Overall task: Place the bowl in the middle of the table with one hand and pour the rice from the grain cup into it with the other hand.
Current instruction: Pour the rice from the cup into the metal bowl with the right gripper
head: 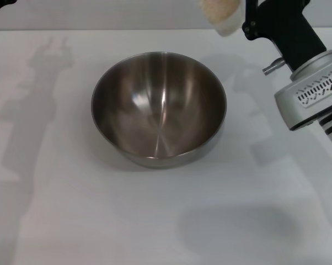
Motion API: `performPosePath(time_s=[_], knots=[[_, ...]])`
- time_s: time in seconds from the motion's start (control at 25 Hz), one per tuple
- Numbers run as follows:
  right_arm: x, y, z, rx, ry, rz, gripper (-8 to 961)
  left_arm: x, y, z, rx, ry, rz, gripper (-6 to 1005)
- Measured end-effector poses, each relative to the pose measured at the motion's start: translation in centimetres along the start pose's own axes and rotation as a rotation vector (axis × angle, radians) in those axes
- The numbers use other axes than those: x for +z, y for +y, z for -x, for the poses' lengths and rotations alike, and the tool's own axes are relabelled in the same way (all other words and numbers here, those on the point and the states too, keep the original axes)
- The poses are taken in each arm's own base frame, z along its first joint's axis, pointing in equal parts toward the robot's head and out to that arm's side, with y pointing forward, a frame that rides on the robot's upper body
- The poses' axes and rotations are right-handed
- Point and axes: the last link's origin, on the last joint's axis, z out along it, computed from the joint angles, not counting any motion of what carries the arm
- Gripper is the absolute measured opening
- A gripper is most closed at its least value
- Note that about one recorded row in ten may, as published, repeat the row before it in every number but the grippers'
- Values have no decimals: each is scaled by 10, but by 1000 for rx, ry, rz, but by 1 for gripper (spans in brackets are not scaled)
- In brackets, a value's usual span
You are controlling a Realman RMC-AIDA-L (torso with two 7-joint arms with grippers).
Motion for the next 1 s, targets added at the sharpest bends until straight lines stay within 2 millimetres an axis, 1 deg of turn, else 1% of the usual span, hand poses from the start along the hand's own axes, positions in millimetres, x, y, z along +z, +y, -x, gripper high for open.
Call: performPosePath(time_s=[0.2,0.4,0.8,1.0], knots=[[3,3,4,-90,-13,7,4,0,-3,-1,3,8,-9,292],[-1,4,8,-182,-22,-4,5,-2,-9,-1,-1,7,-28,291],[-3,5,8,-406,-14,-1,5,-3,-9,-1,1,10,-30,291],[-1,8,9,-457,-36,25,5,-3,-9,-1,-2,14,-30,291]])
